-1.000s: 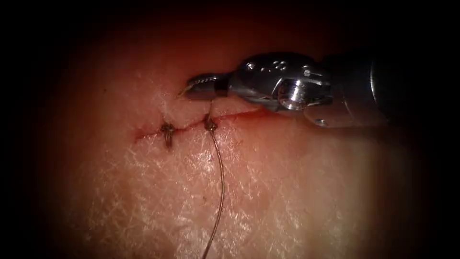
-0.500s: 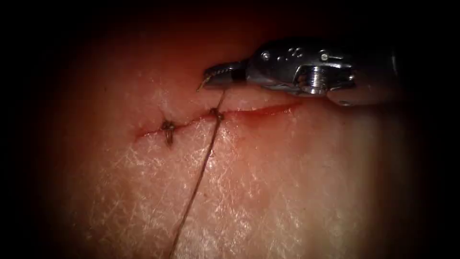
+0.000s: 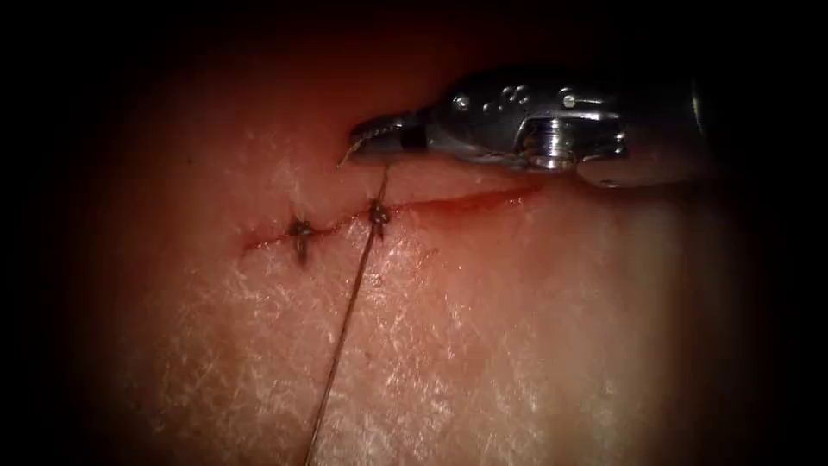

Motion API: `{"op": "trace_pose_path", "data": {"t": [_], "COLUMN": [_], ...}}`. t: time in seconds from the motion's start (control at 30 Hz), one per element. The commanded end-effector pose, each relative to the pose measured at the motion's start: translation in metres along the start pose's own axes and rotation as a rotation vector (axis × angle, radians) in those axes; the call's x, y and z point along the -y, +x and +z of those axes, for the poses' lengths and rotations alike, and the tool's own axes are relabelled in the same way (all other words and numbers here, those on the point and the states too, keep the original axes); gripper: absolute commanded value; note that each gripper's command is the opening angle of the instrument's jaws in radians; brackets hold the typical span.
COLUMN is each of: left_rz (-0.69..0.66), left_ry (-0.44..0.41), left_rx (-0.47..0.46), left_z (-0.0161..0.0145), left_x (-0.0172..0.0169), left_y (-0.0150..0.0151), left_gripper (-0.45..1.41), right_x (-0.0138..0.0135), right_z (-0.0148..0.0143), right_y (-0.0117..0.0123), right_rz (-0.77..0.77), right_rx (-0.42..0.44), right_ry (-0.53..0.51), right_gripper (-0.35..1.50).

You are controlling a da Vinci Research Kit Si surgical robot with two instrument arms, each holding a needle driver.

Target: Wound Closure

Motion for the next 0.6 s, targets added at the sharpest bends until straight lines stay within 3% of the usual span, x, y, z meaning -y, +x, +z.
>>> {"op": "trace_pose_path", "data": {"t": [0.03, 0.33, 0.4, 0.47, 0.5, 0.53, 0.6], "left_rz": [-0.009, -0.016, -0.028, -0.012, -0.009, 0.012, 0.022], "left_ry": [-0.003, -0.005, -0.012, 0.001, 0.004, 0.016, 0.029], "left_rx": [-0.001, 0.000, -0.002, -0.008, -0.009, -0.012, -0.014], "left_z": [0.0007, 0.0007, 0.0004, -0.0001, -0.0002, -0.0004, -0.0006], "left_x": [-0.0008, -0.0010, -0.0003, 0.0019, 0.0025, 0.0041, 0.0059], "left_y": [-0.0010, -0.0015, -0.0002, 0.0030, 0.0038, 0.0057, 0.0075], "left_gripper": [-0.45, -0.45, -0.45, -0.45, -0.45, -0.45, -0.45], "right_x": [-0.0001, 0.0005, 0.0010, 0.0022, 0.0024, 0.0027, 0.0027], "right_z": [0.0009, 0.0013, 0.0013, 0.0011, 0.0011, 0.0008, 0.0006], "right_y": [-0.0002, 0.0001, 0.0003, 0.0003, 0.0003, 0.0003, 0.0002], "right_rz": [-0.005, -0.011, -0.012, -0.018, -0.025, -0.008, 0.034], "right_rx": [0.000, 0.000, -0.010, -0.028, -0.034, -0.051, -0.057], "right_ry": [-0.002, 0.005, 0.032, 0.047, 0.046, 0.043, 0.045], "right_gripper": [-0.35, -0.35, -0.35, -0.28, 0.00, 0.54, 0.93]}}
